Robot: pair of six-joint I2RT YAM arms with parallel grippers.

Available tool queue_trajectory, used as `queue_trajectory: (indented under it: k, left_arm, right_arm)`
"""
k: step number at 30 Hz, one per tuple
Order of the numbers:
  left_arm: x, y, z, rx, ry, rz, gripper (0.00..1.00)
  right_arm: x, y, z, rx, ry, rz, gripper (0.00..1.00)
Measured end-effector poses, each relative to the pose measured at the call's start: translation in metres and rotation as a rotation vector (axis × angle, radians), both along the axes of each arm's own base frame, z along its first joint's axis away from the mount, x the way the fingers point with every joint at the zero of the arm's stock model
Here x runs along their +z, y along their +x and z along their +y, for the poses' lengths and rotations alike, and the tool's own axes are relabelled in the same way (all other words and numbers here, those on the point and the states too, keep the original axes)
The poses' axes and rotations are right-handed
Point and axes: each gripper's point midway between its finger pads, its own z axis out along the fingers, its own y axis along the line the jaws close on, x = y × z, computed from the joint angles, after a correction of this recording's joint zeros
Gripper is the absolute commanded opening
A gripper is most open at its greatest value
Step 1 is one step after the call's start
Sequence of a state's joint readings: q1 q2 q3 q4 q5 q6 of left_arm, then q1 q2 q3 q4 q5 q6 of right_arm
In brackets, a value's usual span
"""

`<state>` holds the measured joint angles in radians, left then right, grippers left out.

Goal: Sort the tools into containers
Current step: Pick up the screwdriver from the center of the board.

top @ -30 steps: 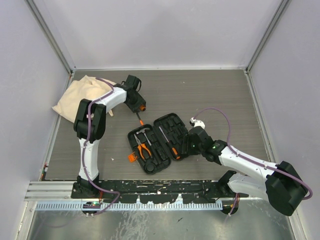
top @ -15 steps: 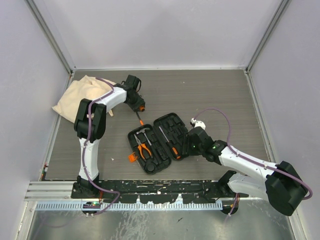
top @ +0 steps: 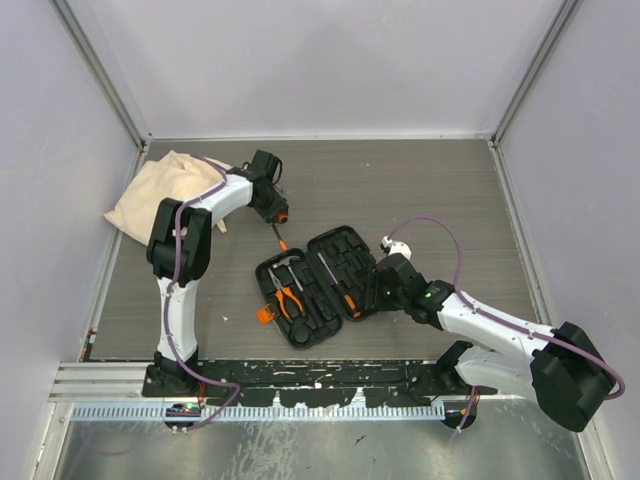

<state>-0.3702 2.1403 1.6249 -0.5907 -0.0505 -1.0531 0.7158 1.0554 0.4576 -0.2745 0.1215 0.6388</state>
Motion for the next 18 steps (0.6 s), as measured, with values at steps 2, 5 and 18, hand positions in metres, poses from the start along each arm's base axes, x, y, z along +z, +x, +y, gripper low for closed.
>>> queue_trajectory:
  k: [2, 5, 18]
  left_arm:
    - [0.003, 0.000, 0.002, -0.002, 0.011, -0.006, 0.30]
    - [0.013, -0.001, 0.006, -0.008, 0.027, -0.027, 0.30]
    - [0.101, -0.002, 0.010, -0.111, 0.082, -0.236, 0.11]
  right_arm:
    - [0.000, 0.000, 0.000, 0.000, 0.000, 0.000, 0.53]
    - [0.000, 0.000, 0.000, 0.000, 0.000, 0.000, 0.54]
    - [0.026, 0.009, -0.003, -0.041, 0.048, -0.094, 0.54]
